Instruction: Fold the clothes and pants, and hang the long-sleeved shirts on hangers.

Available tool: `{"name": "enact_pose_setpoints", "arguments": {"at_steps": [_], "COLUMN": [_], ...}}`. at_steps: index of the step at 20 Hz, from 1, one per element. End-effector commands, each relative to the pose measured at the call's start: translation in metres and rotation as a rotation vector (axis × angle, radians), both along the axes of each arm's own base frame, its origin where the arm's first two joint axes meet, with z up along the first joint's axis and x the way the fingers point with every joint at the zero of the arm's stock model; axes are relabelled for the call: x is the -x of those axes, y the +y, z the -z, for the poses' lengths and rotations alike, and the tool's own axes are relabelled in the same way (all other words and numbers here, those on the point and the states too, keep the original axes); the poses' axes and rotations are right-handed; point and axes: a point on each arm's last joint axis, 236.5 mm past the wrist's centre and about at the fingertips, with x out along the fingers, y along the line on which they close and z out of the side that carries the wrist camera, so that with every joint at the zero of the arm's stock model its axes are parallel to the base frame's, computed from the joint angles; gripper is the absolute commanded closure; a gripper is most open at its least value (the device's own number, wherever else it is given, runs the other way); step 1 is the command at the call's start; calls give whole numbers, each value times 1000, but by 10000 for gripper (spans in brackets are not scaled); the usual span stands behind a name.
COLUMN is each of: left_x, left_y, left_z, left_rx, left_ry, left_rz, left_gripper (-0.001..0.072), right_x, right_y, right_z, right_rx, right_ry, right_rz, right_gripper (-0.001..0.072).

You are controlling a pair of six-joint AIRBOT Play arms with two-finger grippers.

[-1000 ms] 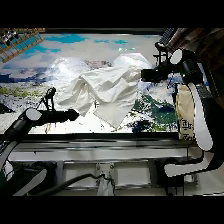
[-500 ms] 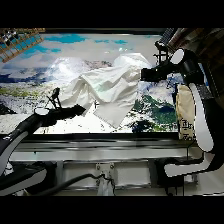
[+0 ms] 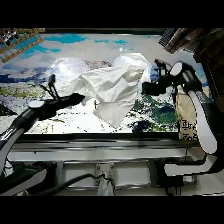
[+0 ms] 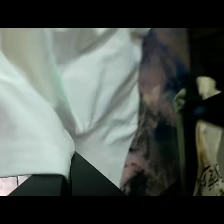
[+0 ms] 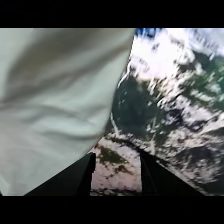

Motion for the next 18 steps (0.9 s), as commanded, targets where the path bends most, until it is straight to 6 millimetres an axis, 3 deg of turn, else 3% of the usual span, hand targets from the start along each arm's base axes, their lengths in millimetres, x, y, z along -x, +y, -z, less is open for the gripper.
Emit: {"name": "enact_pose_setpoints", "arguments": {"at_steps": [1, 5, 9, 18], "left_x": [-2, 0, 0, 0], "left_y": [19, 25, 25, 24], "left_z": [-57, -80, -80, -80], "left_rx": [13, 17, 17, 18], "left_ry": [-143, -201, -200, -200], "left_rz": [-17, -31, -31, -29], "left_gripper": [704, 704, 704, 704], "right_x": [13, 13, 0, 11], "right_y": [13, 26, 36, 78], "right_z": [26, 45, 48, 72], "right_rx": [-147, -163, -182, -205], "right_ry": [14, 29, -1, 71], "right_rz": [112, 114, 147, 134], "right_gripper": [382, 374, 374, 374]}}
